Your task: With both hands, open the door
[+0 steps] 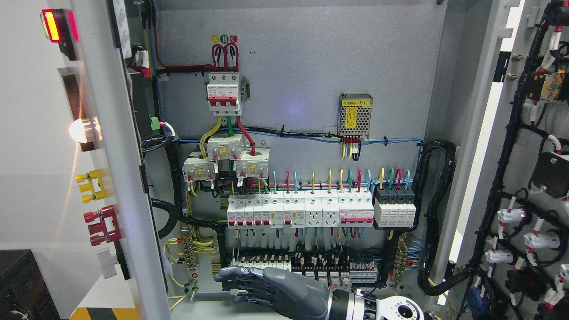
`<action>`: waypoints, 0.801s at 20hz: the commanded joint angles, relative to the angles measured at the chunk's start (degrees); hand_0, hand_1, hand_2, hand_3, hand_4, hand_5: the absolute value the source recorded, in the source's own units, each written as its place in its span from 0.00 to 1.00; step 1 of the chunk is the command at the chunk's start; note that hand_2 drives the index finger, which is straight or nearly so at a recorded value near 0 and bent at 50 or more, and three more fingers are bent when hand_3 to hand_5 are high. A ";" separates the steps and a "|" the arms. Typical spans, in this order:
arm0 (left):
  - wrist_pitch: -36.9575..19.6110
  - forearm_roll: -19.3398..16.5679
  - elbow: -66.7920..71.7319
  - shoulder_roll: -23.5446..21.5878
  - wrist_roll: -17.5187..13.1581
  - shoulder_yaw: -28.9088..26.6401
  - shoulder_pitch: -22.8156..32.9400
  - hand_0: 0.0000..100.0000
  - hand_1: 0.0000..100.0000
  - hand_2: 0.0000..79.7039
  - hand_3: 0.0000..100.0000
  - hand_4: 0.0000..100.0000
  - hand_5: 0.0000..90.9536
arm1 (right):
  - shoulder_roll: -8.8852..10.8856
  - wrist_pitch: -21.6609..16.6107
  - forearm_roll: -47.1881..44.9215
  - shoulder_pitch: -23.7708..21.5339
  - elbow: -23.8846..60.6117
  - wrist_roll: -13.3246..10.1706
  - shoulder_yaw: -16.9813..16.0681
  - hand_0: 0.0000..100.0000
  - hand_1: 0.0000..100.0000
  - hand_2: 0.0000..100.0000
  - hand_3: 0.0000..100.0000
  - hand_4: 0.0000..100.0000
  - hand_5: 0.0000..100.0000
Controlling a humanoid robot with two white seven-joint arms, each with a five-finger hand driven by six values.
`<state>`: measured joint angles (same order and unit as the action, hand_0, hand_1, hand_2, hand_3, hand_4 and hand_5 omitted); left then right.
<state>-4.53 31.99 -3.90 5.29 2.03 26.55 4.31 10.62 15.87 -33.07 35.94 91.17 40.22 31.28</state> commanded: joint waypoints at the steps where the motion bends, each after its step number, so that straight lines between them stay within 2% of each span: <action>1: -0.04 0.00 -0.05 0.07 -0.01 0.00 0.00 0.00 0.00 0.00 0.00 0.00 0.00 | -0.34 0.12 -3.82 -1.05 1.55 -0.14 1.94 0.19 0.00 0.00 0.00 0.00 0.00; 6: 0.05 0.00 0.03 0.07 -0.01 0.00 0.00 0.00 0.00 0.00 0.00 0.00 0.00 | 0.01 0.65 -4.90 -1.05 1.55 -0.14 1.94 0.19 0.00 0.00 0.00 0.00 0.00; 10: -0.04 0.00 -0.05 -0.01 -0.01 0.00 0.00 0.00 0.00 0.00 0.00 0.00 0.00 | -0.69 2.23 -4.90 -1.14 1.55 -0.23 2.03 0.19 0.00 0.00 0.00 0.00 0.00; 16: 0.05 0.00 -0.05 -0.01 -0.01 0.08 0.00 0.00 0.00 0.00 0.00 0.00 0.00 | -3.23 2.50 -4.54 -1.23 1.47 -0.31 2.91 0.19 0.00 0.00 0.00 0.00 0.00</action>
<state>-4.66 31.99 -3.92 5.29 2.03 26.56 4.31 9.60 18.22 -37.47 34.88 92.31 40.00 33.01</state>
